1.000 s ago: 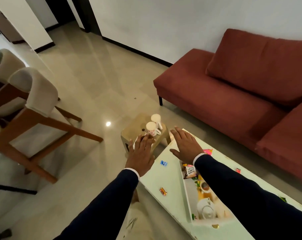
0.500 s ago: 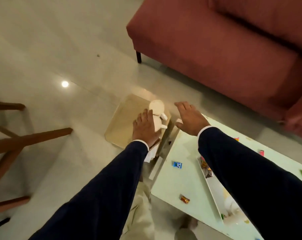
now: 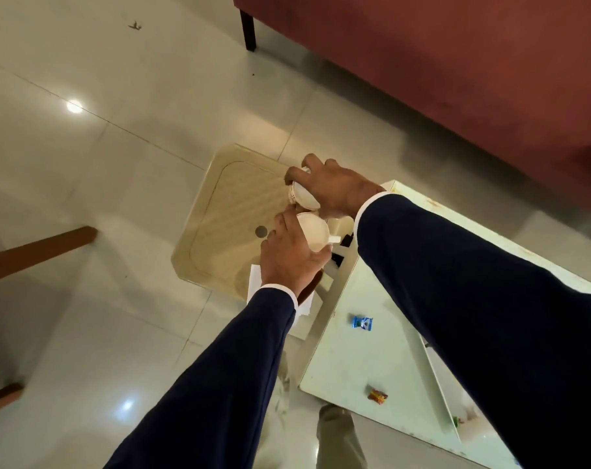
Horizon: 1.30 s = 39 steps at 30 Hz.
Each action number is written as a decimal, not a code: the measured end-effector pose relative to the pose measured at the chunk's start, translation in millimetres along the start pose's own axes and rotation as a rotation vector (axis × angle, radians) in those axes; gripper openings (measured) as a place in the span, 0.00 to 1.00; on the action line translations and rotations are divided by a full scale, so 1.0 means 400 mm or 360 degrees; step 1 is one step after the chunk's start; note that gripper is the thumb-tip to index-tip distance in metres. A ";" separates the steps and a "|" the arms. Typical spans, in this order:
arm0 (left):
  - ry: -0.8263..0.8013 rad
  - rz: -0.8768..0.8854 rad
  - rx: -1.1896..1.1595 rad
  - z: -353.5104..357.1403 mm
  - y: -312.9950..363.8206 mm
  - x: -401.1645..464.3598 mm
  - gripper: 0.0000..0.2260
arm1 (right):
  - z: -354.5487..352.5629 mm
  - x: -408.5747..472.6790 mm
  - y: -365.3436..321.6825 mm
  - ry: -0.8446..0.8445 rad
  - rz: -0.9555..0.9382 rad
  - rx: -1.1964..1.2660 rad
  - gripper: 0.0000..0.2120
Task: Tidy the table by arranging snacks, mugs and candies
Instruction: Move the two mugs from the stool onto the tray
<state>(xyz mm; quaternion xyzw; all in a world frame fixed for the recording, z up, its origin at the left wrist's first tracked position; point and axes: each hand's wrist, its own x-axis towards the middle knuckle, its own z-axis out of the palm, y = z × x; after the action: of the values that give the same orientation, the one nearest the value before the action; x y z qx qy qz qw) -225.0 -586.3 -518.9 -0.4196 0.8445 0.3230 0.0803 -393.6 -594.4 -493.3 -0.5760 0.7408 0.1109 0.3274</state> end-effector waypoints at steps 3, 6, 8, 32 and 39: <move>0.0007 0.0026 0.0017 0.014 -0.002 0.013 0.41 | 0.024 0.010 0.010 0.0110 0.0013 0.0085 0.36; -0.0018 0.0021 -0.0080 0.012 -0.001 0.024 0.39 | 0.037 0.012 0.038 0.0176 -0.0004 0.0257 0.38; -0.0048 -0.0011 -0.0237 0.005 -0.003 0.032 0.36 | 0.040 -0.010 0.077 0.0235 0.0034 0.0578 0.39; -0.0658 -0.0046 -0.1095 0.177 0.410 -0.632 0.26 | 0.660 -1.377 0.060 0.1652 0.1035 0.3922 0.39; -0.0805 0.0141 -0.0587 0.288 0.563 -0.753 0.29 | 0.773 -1.538 0.122 0.1191 0.1194 0.3694 0.37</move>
<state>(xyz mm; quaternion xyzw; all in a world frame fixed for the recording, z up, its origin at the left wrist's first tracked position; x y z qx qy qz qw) -220.3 -218.8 -378.4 -0.2962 0.7423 0.5681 0.1962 -253.1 68.8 -362.1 0.2946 0.5659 -0.6821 0.3574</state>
